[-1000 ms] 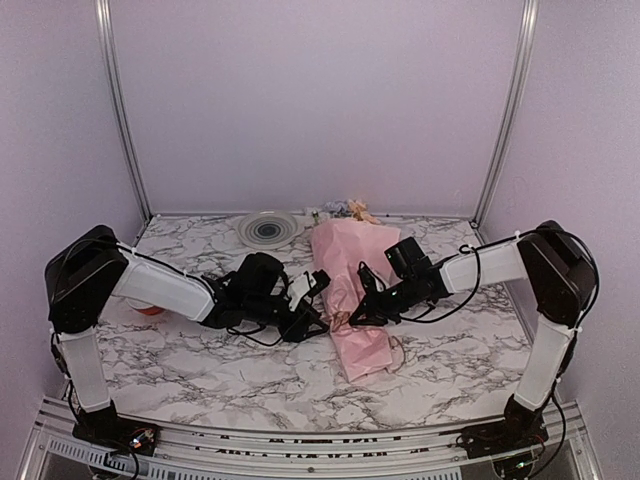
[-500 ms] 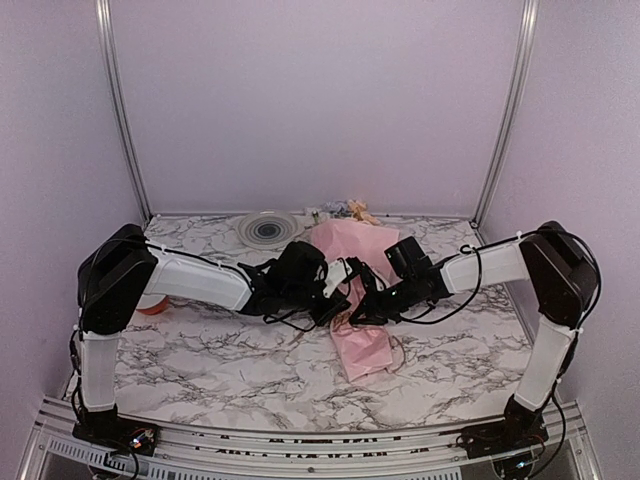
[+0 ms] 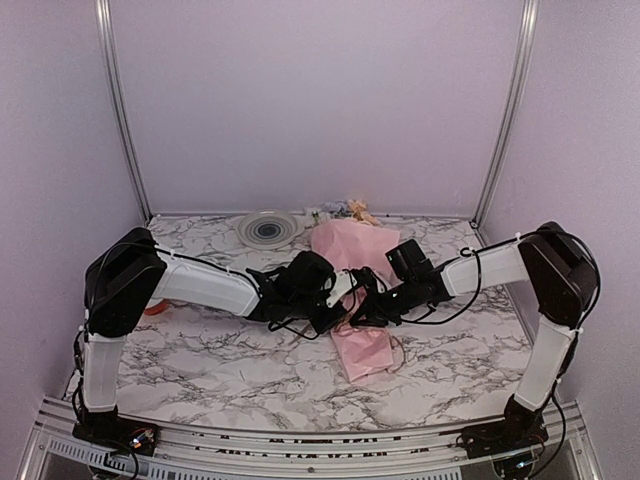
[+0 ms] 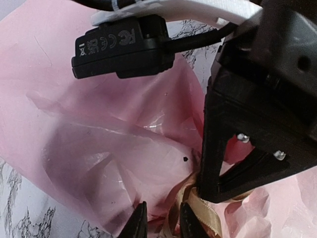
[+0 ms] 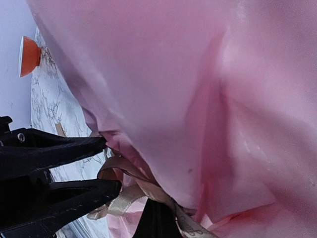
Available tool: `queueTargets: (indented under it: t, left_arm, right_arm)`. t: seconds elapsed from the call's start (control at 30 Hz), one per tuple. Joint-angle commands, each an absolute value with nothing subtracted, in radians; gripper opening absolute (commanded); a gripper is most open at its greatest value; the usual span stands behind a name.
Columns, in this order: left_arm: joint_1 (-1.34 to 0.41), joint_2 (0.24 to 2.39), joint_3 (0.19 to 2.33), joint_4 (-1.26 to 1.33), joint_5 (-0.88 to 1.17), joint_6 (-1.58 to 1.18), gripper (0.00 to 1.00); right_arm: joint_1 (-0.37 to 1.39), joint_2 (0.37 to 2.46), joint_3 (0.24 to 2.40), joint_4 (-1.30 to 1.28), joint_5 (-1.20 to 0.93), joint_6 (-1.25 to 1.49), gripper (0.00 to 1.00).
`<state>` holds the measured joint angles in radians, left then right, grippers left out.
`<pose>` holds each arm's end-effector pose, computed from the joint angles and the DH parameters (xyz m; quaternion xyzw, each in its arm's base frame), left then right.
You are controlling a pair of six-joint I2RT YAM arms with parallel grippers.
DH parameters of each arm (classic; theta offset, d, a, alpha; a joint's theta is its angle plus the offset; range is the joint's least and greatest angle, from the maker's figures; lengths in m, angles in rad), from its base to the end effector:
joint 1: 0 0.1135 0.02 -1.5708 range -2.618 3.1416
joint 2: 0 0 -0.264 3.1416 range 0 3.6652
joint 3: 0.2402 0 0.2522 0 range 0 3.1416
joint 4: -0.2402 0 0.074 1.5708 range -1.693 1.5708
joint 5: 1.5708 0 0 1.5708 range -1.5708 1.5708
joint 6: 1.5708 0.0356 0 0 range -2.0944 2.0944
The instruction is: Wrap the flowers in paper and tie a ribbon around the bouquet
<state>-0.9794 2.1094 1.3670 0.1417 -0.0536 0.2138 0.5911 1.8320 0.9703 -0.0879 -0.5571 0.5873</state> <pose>0.2619 -0.3865 0.1568 0.4865 0.7386 -0.1521 0.4412 0.2833 0.2128 0.1370 -0.0858 0.9153 0.3809 0.0988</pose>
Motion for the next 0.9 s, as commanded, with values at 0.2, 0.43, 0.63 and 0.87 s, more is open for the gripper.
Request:
queueTargets:
  t: [0.2, 0.43, 0.63, 0.87]
  left_arm:
    - [-0.954, 2.033, 1.254, 0.282, 0.013, 0.086, 0.35]
    - [-0.932, 1.932, 1.143, 0.434, 0.093, 0.044, 0.45]
    - [-0.942, 1.915, 1.04, 0.51, 0.189, 0.12, 0.5]
    - [-1.001, 1.93, 1.043, 0.54, 0.074, 0.246, 0.38]
  right_arm:
    - [0.599, 1.799, 0.968, -0.039, -0.561, 0.578, 0.02]
    - [0.598, 1.809, 0.969, -0.022, -0.58, 0.582, 0.0]
    - [0.598, 1.806, 0.974, -0.024, -0.591, 0.577, 0.0]
    - [0.598, 1.812, 0.978, -0.029, -0.595, 0.577, 0.0]
